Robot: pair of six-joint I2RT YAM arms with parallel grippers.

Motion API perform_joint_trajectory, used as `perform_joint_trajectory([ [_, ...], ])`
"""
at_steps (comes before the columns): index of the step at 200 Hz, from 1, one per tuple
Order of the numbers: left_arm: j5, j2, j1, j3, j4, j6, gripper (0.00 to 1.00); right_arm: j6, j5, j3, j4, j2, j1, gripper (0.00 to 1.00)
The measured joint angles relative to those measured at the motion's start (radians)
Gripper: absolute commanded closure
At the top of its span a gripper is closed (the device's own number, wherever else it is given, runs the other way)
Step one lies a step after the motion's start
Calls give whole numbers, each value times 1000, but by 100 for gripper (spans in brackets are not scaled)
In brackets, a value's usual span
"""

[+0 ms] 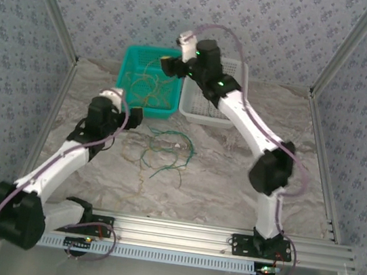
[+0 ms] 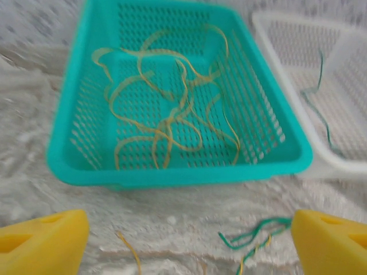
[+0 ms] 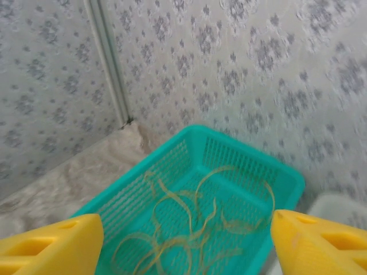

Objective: Untangle the cables

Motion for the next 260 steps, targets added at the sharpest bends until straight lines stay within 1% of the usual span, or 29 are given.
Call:
perform_joint_trajectory([
  [12,-2,52,-43,17,-37,-1,13,47,0,-219,59,-151,-3,25],
  [25,-2,90,-89,18,-80,-2,14,88,10,-449,120,-280,-5,27],
  [37,-2,124,-128,18,-115,-6,17,122,16,-650,170,-362,-4,30],
  [48,0,154,-159,18,-139,-12,20,158,21,-812,191,-404,-5,33],
  [56,0,178,-180,18,-152,-17,21,179,22,-895,185,-412,-5,38],
  [65,1,205,-202,18,-163,-23,23,206,18,-969,167,-412,-5,45],
  [84,0,253,-251,18,-173,-31,30,264,10,-1064,128,-414,-4,47],
  [96,-2,267,-283,18,-171,-29,32,303,10,-1100,128,-415,-4,50],
  [124,-8,268,-328,3,-105,-44,33,357,26,-1111,109,-389,4,50],
  [147,-29,268,-330,-37,-28,-60,33,373,56,-1042,76,-292,26,51],
  [169,-45,268,-330,-56,-5,-66,32,396,85,-963,66,-185,44,52],
  [175,-49,268,-331,-58,1,-69,32,403,92,-949,63,-164,47,55],
  [184,-56,268,-332,-63,13,-70,32,411,102,-930,58,-135,51,62],
  [192,-61,268,-332,-68,24,-72,32,416,109,-916,56,-112,54,66],
  [197,-64,268,-332,-71,28,-73,32,423,114,-906,53,-99,56,70],
  [207,-69,267,-332,-81,38,-74,31,430,129,-892,38,-87,58,82],
  [223,-78,261,-332,-95,43,-80,31,441,140,-877,35,-79,58,92],
  [244,-98,235,-332,-116,45,-81,31,441,142,-874,34,-79,60,100],
  [260,-122,211,-332,-122,44,-80,31,439,145,-870,16,-85,62,100],
])
